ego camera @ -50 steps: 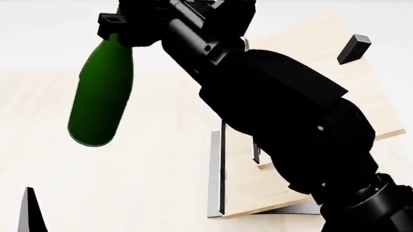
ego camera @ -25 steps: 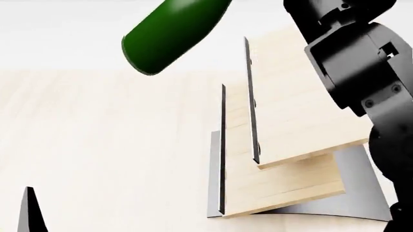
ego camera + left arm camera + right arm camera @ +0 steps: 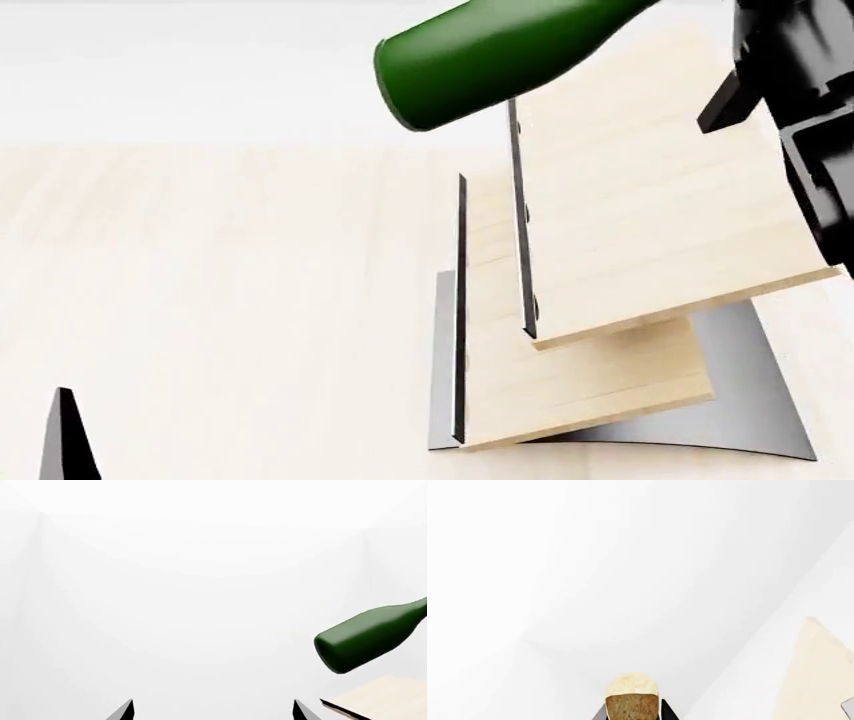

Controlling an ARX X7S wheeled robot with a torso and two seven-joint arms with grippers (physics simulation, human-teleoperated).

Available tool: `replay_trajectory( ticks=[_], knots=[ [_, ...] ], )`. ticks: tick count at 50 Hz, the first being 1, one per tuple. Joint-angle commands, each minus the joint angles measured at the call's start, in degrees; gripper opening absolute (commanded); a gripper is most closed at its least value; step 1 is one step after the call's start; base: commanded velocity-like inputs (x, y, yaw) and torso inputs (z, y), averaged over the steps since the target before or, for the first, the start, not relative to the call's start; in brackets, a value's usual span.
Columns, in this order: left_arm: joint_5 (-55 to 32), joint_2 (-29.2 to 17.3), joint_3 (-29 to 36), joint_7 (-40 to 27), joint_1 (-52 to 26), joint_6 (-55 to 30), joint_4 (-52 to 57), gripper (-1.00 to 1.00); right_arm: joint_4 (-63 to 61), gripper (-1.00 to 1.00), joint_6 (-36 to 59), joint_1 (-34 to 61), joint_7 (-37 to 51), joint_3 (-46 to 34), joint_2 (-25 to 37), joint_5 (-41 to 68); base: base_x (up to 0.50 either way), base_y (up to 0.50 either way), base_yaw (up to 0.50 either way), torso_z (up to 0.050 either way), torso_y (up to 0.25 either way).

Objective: Put the wine bottle on the wine rack.

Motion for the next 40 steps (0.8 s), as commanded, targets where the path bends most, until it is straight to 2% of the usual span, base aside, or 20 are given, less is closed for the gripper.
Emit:
replay_trajectory(
  ticks=[1, 40],
  knots=[
    [0.04, -0.06, 0.16, -0.12, 0.0, 0.07, -0.08, 1.0, 2.24, -1.0, 1.75, -0.59, -0.62, 3.1, 2.19, 2.2, 0.0, 0.0, 0.0, 0.0, 0.0],
    [0.26, -0.32, 0.71, -0.48, -0.18, 0.09, -0.22, 1.0, 7.31, -1.0, 9.19, -3.71, -4.09, 5.75, 9.87, 8.67, 0.0, 0.0, 0.0, 0.0, 0.001]
  ],
)
